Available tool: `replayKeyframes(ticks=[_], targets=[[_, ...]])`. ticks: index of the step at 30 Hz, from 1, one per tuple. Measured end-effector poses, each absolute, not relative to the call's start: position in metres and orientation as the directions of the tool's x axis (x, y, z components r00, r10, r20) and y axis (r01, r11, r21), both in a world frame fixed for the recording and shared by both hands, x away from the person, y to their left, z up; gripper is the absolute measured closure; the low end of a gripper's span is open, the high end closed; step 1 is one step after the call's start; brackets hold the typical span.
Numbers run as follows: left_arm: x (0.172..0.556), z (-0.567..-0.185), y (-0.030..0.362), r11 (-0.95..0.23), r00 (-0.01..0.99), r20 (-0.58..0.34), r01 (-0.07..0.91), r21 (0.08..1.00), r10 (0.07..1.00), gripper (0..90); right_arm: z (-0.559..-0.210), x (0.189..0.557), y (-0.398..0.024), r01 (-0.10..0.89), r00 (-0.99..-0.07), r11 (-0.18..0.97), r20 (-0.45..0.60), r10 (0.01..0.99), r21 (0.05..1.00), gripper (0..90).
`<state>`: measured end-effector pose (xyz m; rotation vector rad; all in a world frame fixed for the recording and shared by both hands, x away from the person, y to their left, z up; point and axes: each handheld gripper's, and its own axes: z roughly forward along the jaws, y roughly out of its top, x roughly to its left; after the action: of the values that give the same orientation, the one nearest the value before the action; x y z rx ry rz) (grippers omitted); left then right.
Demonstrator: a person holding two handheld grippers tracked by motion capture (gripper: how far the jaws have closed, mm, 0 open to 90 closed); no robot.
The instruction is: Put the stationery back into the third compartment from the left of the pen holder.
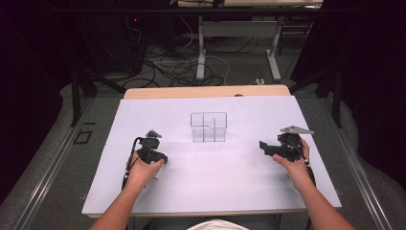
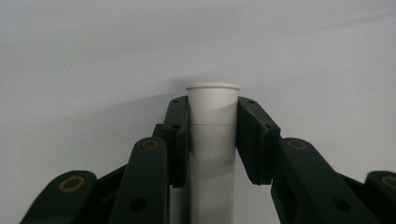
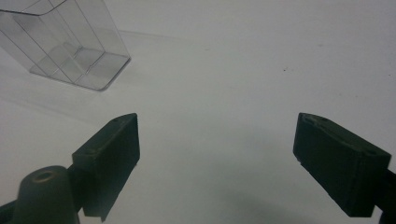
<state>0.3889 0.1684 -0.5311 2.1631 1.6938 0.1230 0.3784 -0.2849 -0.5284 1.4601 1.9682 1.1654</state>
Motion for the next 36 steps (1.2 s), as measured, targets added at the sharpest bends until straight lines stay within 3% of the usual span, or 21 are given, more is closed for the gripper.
replayKeyframes(ticks=[12,36], targets=[[0.374,-0.517,0.167,-0.211,0.338,-0.205,0.858,0.469,0.919,67.2,-0.528,0.378,-0.286,0.568,-0.357,0.095,0.141,0.923,0.818,13.9],[0.36,-0.494,0.178,-0.096,0.388,-0.246,0.68,0.727,0.888,67.3,-0.529,0.379,-0.284,0.562,-0.364,0.098,0.139,0.921,0.822,14.4]])
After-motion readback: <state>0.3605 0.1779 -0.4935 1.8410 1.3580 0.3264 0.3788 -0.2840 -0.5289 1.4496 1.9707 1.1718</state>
